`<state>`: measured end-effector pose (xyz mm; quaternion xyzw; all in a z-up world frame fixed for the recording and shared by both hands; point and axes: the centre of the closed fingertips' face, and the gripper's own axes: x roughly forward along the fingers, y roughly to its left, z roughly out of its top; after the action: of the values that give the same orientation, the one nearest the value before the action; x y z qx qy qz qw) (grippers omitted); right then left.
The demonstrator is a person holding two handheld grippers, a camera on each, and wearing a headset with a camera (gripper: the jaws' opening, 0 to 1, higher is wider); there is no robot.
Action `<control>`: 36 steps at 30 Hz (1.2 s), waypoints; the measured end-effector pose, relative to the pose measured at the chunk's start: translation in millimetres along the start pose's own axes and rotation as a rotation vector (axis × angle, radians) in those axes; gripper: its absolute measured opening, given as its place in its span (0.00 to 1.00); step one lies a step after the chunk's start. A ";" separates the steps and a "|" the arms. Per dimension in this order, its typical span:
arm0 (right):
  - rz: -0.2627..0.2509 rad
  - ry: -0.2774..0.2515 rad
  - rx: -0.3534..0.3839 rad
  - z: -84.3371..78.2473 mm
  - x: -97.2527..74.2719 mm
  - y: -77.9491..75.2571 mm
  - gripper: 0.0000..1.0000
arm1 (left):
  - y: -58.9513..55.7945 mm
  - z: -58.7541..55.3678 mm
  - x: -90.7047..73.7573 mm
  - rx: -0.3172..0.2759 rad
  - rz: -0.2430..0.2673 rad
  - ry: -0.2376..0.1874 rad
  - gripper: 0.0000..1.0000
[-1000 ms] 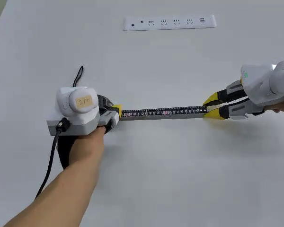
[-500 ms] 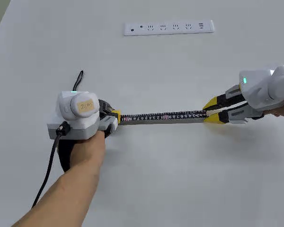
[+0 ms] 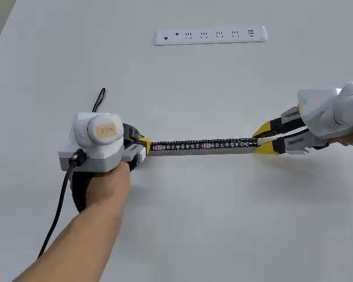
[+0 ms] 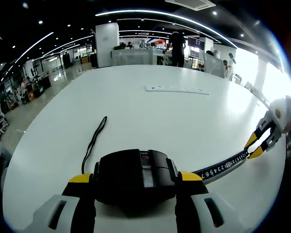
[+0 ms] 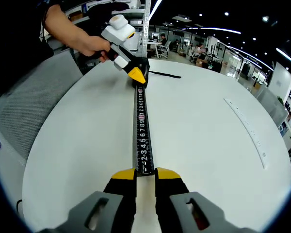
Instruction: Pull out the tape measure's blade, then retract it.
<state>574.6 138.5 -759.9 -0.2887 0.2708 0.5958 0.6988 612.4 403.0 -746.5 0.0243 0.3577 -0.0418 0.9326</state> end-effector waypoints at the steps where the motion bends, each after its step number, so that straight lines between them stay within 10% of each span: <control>1: 0.000 0.000 0.001 0.0 0.0 0.0 0.12 | -0.1 0.0 0.0 0.001 0.000 0.000 0.63; 36: 0.013 -0.033 -0.002 26.4 16.4 3.1 0.12 | -0.6 -1.3 -2.8 -0.022 -0.047 0.024 0.64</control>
<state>574.8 169.2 -753.8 -0.2777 0.2605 0.6051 0.6992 609.5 402.7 -745.6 0.0063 0.3697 -0.0596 0.9272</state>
